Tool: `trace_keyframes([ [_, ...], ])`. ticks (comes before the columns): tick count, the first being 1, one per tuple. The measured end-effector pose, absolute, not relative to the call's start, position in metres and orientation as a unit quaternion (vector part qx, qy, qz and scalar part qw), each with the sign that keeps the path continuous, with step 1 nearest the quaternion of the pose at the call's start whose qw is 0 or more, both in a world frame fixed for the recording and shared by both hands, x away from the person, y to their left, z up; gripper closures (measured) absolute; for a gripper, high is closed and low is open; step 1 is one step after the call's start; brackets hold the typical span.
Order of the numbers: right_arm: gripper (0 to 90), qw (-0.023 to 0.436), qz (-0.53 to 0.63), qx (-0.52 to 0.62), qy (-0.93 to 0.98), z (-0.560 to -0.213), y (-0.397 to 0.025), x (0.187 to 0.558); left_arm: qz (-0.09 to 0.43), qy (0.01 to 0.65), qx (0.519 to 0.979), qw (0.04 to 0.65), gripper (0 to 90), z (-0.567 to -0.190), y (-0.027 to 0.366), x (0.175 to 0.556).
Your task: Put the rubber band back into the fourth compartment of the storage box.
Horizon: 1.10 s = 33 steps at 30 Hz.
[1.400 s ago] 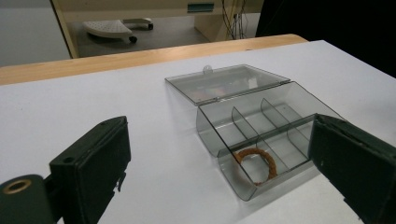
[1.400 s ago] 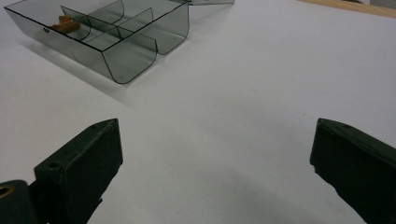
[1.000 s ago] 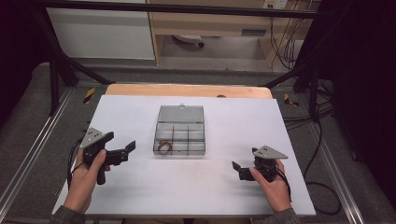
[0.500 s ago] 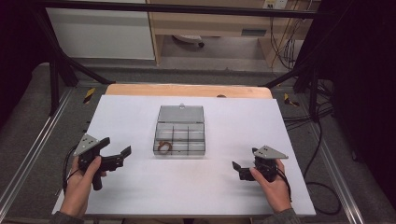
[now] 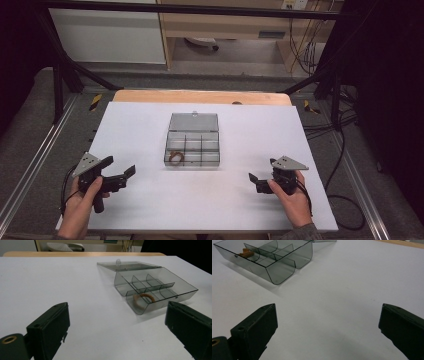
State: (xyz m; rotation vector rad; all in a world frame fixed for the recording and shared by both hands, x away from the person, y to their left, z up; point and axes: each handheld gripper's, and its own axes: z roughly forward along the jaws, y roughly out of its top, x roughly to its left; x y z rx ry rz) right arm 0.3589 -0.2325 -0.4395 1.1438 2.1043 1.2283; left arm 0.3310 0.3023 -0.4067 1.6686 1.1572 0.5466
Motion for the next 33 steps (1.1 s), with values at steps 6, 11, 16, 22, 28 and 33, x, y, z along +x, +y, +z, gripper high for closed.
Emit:
trace_keyframes([
  [6,2.5,0.222,0.446,0.416,0.761,-0.439,-0.233,0.359,0.224,0.488,0.682,0.496,5.5,-0.415,0.312,0.326],
  [11,2.5,0.223,0.446,0.416,0.761,-0.439,-0.233,0.359,0.219,0.492,0.681,0.496,5.5,-0.421,0.314,0.322],
  [16,2.5,0.222,0.446,0.417,0.76,-0.439,-0.233,0.359,0.215,0.49,0.685,0.495,5.5,-0.424,0.313,0.318],
  [22,2.5,0.222,0.446,0.417,0.76,-0.44,-0.234,0.359,0.209,0.485,0.692,0.492,5.5,-0.428,0.308,0.315],
  [28,2.6,0.222,0.443,0.419,0.761,-0.44,-0.235,0.359,0.199,0.478,0.705,0.485,5.7,-0.434,0.299,0.313],
  [33,2.7,0.223,0.431,0.427,0.763,-0.442,-0.236,0.361,0.195,0.471,0.715,0.479,5.9,-0.436,0.294,0.312],
])
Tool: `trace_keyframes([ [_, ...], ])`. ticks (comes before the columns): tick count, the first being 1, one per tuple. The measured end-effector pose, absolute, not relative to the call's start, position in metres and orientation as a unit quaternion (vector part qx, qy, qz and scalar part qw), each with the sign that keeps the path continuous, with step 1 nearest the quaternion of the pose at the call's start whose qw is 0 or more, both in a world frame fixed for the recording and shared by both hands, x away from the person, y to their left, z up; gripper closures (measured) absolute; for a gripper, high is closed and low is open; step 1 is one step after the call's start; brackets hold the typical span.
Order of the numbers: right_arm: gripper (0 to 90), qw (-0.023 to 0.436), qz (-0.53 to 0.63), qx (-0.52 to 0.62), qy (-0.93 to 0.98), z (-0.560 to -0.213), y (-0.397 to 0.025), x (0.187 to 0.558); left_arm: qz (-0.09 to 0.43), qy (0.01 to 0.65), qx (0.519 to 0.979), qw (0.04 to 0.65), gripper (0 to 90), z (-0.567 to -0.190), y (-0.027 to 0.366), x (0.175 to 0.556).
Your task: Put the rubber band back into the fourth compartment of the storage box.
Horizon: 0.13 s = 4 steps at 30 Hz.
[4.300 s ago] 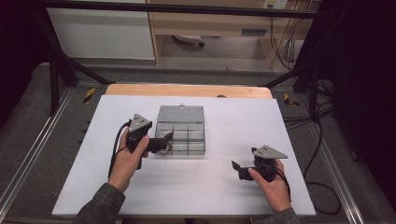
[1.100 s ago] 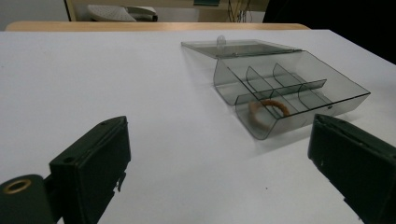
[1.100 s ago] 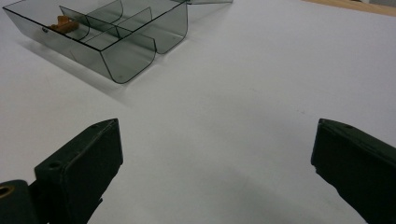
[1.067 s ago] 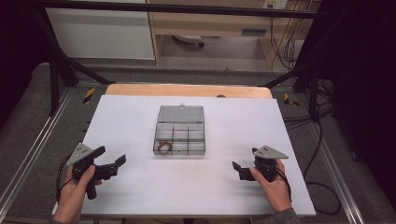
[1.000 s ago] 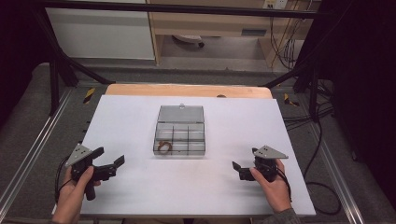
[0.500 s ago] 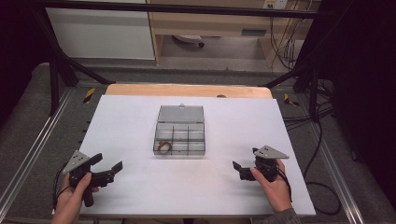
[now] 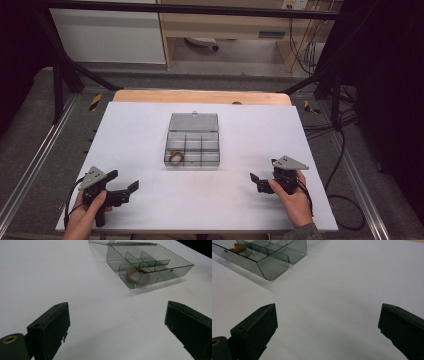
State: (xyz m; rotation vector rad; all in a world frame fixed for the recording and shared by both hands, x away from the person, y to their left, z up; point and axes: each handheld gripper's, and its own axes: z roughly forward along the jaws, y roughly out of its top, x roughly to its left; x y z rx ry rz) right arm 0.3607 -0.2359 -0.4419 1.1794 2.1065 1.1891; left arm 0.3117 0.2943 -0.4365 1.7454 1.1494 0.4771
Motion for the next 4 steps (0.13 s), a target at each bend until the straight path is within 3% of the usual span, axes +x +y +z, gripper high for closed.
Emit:
trace_keyframes([
  [4,3.5,0.22,0.398,0.448,0.769,-0.4485,-0.237,0.3644,0.193,0.47,0.722,0.47,6.4,-0.4394,0.2907,0.3132],
])
